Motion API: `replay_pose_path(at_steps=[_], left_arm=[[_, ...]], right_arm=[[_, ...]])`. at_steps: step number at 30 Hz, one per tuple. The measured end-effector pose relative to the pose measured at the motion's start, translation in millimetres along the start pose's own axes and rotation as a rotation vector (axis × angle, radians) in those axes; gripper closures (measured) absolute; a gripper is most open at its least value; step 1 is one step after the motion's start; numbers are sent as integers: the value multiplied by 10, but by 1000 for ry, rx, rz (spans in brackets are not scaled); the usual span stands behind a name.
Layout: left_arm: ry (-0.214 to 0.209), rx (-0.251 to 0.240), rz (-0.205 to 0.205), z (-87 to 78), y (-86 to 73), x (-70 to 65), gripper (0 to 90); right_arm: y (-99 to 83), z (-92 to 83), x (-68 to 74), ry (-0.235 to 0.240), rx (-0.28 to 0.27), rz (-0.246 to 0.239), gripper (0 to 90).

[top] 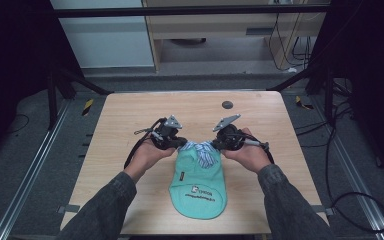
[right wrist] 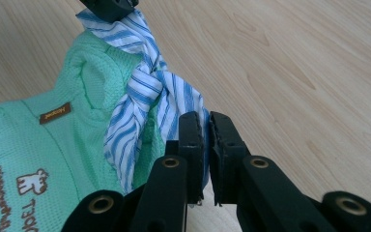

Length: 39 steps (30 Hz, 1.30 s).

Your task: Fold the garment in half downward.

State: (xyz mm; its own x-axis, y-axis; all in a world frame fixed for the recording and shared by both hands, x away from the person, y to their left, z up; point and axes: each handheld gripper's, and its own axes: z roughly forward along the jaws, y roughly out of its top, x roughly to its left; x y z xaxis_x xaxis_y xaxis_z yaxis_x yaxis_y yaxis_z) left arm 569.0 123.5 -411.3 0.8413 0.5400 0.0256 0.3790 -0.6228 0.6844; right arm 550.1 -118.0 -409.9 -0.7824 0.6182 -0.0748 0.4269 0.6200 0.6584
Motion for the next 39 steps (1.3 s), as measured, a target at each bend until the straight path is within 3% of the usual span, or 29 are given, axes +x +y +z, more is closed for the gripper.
replay_pose_path(at_steps=[20, 39], left_arm=[[16, -25, -3, -133, 139, 71, 868], [38, -39, 27, -199, 304, 118, 868]], right_arm=[[170, -150, -30, -11, -17, -37, 845], [276, -262, -86, -38, -23, -62, 845]])
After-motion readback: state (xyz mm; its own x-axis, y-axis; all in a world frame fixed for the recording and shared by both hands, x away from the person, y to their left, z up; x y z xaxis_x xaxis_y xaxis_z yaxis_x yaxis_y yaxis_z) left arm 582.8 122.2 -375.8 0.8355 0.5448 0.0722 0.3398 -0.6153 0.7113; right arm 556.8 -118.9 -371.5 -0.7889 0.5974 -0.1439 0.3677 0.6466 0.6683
